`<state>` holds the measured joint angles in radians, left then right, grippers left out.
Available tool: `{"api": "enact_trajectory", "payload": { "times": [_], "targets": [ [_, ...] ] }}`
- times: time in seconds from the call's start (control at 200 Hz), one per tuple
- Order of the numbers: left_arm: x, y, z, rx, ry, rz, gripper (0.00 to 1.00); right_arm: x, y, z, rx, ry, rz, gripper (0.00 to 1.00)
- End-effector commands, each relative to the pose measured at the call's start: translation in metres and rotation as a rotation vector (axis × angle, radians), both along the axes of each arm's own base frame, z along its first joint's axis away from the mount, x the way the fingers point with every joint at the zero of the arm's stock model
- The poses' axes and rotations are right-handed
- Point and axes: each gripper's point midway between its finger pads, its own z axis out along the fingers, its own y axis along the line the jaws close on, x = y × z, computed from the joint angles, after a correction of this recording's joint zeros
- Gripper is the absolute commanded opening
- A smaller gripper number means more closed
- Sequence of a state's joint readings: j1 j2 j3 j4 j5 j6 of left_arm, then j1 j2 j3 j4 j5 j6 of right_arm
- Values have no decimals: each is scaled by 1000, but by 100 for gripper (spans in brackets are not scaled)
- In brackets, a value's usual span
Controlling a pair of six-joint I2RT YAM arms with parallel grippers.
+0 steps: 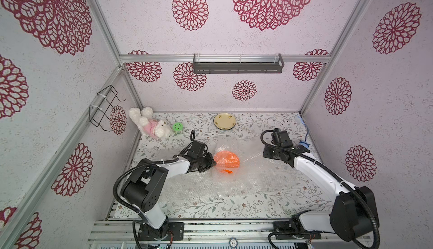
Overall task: Unpack dinner plates from bubble wrap
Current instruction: Unwrap the bubble wrap.
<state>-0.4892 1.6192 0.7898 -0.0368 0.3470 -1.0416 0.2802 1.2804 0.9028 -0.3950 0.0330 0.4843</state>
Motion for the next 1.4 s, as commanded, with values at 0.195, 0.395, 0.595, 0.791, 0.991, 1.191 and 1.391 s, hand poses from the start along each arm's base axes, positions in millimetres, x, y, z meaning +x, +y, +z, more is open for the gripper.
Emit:
{"api": "enact_trajectory", "payload": {
  "times": [0.195, 0.395, 0.595, 0.791, 0.991, 1.191, 1.391],
  "targets": [
    [-24, 6, 10, -13, -61, 113, 0, 4, -34, -34, 312, -34, -180, 6],
    [-28, 1, -15, -8, -61, 167, 0, 6, -39, -63, 351, -8, -198, 19],
    [-31, -3, -29, -16, -53, 183, 13, 5, -51, -63, 337, -13, -237, 46],
    [-39, 10, -12, 48, -80, 173, 53, 7, -51, -12, 245, -132, -176, 59],
    [-49, 23, 26, 179, -154, 98, 73, 7, 17, 25, 240, -147, 85, 66],
    [-55, -13, 63, 333, -270, -133, 86, 5, 70, -6, 380, -28, 237, 78],
    [-48, -53, 56, 538, -275, -246, 89, 6, 62, -25, 469, 14, 188, 99]
  ]
}}
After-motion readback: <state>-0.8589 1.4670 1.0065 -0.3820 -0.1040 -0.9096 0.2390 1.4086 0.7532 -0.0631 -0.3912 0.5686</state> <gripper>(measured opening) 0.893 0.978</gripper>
